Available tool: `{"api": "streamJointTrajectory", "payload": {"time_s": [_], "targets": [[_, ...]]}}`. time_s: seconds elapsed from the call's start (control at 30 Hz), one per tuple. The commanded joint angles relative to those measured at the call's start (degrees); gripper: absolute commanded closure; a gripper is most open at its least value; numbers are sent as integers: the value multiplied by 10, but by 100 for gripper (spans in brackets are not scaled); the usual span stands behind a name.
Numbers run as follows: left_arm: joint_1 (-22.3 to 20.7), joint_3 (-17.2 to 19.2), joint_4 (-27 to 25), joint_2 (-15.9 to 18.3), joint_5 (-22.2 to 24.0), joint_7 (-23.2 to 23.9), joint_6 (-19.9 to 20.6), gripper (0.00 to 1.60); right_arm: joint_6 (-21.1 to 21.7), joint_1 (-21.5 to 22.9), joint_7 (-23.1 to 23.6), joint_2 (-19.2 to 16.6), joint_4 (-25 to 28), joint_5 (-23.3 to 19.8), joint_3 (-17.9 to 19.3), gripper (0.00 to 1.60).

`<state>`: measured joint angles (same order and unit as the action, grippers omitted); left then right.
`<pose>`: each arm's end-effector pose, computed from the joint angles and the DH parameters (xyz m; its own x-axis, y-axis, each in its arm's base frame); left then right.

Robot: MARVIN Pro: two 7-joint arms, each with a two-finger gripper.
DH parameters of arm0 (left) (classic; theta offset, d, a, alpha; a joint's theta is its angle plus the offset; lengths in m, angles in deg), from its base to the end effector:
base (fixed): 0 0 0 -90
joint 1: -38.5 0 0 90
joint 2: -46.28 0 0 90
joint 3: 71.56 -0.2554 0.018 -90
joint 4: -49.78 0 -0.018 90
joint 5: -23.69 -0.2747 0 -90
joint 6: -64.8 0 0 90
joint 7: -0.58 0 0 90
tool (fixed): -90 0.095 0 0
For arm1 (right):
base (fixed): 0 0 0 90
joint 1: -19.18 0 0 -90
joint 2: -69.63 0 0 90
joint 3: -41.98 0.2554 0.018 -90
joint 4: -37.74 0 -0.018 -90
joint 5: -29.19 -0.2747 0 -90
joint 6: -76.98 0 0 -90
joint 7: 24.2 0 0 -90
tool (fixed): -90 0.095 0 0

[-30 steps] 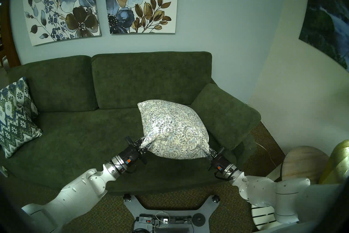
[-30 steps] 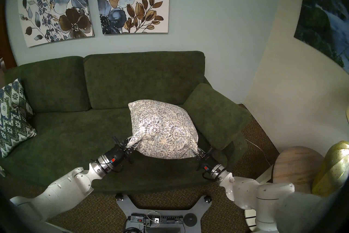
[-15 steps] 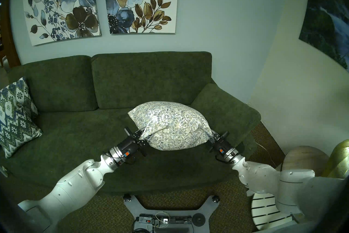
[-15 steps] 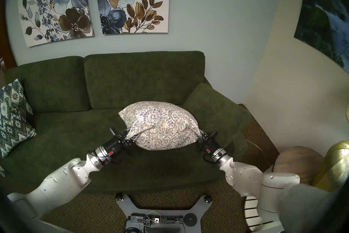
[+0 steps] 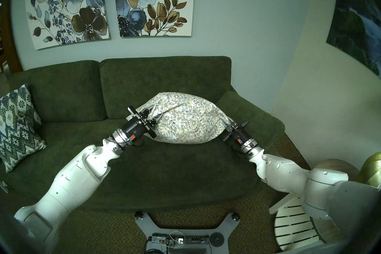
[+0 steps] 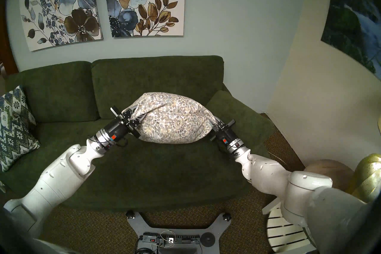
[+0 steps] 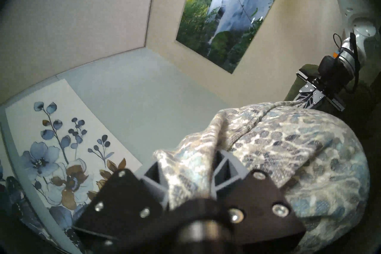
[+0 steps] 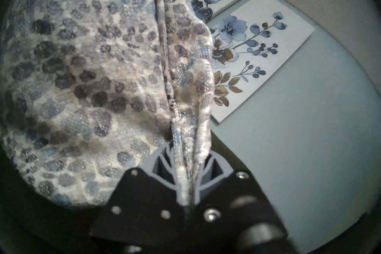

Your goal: Fluff a cushion

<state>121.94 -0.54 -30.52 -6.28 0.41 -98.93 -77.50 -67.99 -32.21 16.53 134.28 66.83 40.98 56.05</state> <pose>0.3606 0.0528 -0.2422 -0.7838 -0.4222 0.4555 -0.1688 -0.5610 -0.8104 0.4199 -0.0454 -0.3508 -0.5971 0.5305 0.6016 0.1651 -0.6527 0.7394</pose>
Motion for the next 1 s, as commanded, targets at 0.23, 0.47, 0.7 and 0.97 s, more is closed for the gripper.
{"api": "streamJointTrajectory", "payload": {"time_s": [0.23, 0.47, 0.7, 0.97], "targets": [[-91, 70, -49, 1, 3, 3, 31, 160, 24, 97, -3, 34, 56, 4, 77, 160], [-113, 41, 3, -25, -8, 21, 68, 160, 80, 117, 29, 85, 28, 11, 62, 160], [-57, -3, 80, -45, -16, 32, 95, 160, 117, 63, 61, 100, -17, 4, 42, 160], [-18, -53, 172, -74, -31, 52, 129, 160, 146, 6, 108, 116, -61, 6, 14, 160]]}}
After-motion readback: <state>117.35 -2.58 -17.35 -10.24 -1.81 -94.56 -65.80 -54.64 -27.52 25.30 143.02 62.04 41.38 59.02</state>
